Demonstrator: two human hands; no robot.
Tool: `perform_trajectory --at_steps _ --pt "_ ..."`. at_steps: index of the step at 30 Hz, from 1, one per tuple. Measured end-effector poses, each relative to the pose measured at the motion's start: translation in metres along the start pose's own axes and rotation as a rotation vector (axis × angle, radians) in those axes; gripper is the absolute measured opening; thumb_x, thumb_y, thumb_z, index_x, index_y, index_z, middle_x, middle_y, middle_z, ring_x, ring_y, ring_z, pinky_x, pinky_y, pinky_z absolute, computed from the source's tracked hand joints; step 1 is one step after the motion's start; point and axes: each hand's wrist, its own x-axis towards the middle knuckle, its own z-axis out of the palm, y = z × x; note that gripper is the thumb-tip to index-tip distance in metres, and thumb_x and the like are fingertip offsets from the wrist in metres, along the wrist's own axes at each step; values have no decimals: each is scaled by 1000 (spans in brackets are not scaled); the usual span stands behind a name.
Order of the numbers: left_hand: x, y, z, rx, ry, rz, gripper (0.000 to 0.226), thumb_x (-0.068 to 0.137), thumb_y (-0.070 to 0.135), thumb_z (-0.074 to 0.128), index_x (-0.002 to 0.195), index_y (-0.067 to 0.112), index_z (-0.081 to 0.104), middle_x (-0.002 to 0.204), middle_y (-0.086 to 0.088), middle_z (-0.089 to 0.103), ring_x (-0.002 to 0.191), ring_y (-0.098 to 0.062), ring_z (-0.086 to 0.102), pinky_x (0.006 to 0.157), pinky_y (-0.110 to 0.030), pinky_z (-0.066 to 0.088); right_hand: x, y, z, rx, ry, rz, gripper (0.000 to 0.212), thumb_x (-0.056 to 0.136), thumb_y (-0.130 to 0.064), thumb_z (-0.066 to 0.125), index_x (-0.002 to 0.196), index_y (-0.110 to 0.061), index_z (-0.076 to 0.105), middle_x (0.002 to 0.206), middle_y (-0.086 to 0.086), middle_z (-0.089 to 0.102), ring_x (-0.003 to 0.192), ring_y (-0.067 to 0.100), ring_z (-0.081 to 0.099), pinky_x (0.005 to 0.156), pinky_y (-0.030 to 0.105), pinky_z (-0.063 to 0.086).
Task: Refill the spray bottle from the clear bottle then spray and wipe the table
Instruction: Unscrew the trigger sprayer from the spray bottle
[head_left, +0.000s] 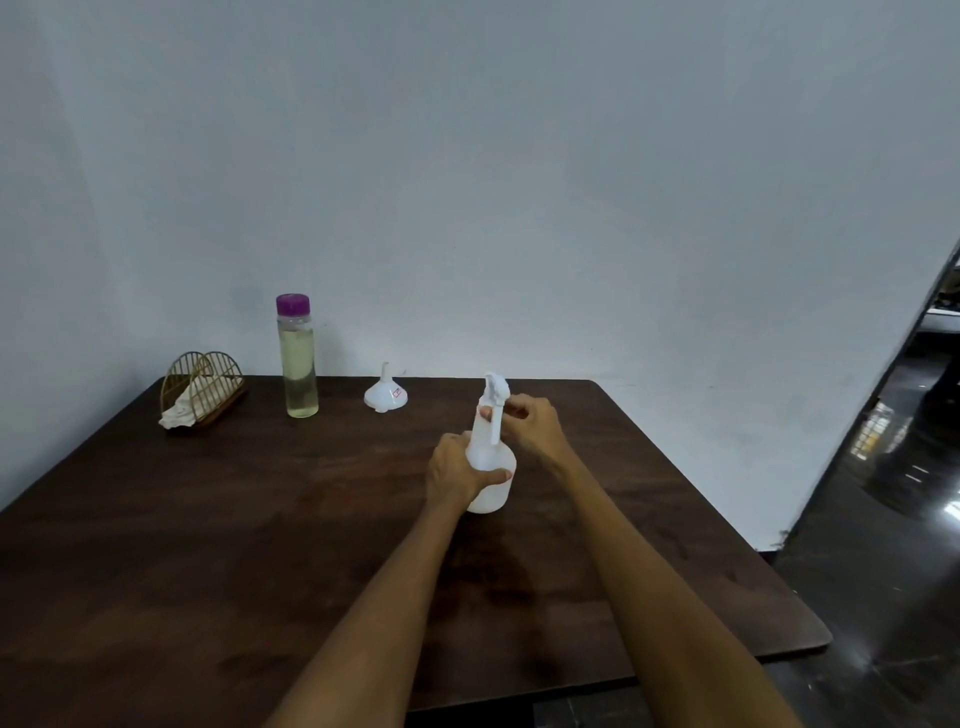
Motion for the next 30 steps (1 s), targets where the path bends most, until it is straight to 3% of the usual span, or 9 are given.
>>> perform_trajectory --at_steps 3,8,11,14,18,22,25,28,30 --pt "-5 0 0 1 18 16 76 68 43 81 129 11 50 129 -7 52 120 -23 51 93 -32 45 6 -2 -14 -13 -153 31 19 89 -17 64 102 -4 71 84 3 69 71 7 64 57 8 47" --pt "-7 7 -2 55 16 13 73 69 46 79 127 13 51 124 -9 52 116 -24 52 92 -33 46 -5 2 -5 86 -18 109 33 82 -7 71 111 3 60 108 16 67 98 25 65 84 29 56" --pt "-10 9 -2 86 16 11 74 70 49 77 129 13 49 127 -9 51 118 -24 52 94 -32 45 -12 3 11 170 135 167 38 71 -18 82 97 -8 56 94 5 65 84 15 62 71 18 53" --pt "-10 10 -3 85 12 15 73 70 50 76 128 13 50 125 -9 52 117 -23 53 92 -31 46 -9 1 21 150 234 132 34 72 -23 81 89 -10 55 83 1 61 73 9 56 66 19 49" --pt "-9 9 -4 48 20 -4 72 69 46 79 126 12 51 123 -9 52 116 -23 53 91 -32 46 -6 4 9 121 108 70 5 90 -12 62 92 -7 63 83 4 64 74 13 59 68 27 50" --pt "-12 8 -3 10 41 1 73 67 41 82 125 10 51 122 -9 52 116 -25 53 90 -34 46 3 -4 -20 155 -97 215 29 101 -10 38 117 -3 62 104 15 69 78 16 67 66 21 54" --pt "-12 9 -4 30 32 13 71 69 42 81 126 11 51 123 -9 52 116 -24 52 92 -33 46 18 -36 -30 144 -105 332 49 100 -43 36 111 -3 63 92 11 69 74 16 66 75 29 54" --pt "-11 11 -6 59 23 19 69 69 44 79 123 11 53 121 -9 53 114 -23 54 90 -32 46 35 -78 -31 -223 -217 271 51 88 -50 58 69 -3 62 64 9 60 65 18 58 71 29 50" --pt "-11 12 -7 73 15 24 68 69 45 79 123 10 54 121 -9 52 113 -23 54 88 -31 45 43 -102 -26 -654 -372 186 32 85 -28 67 72 1 63 70 13 62 69 21 60 67 27 49"
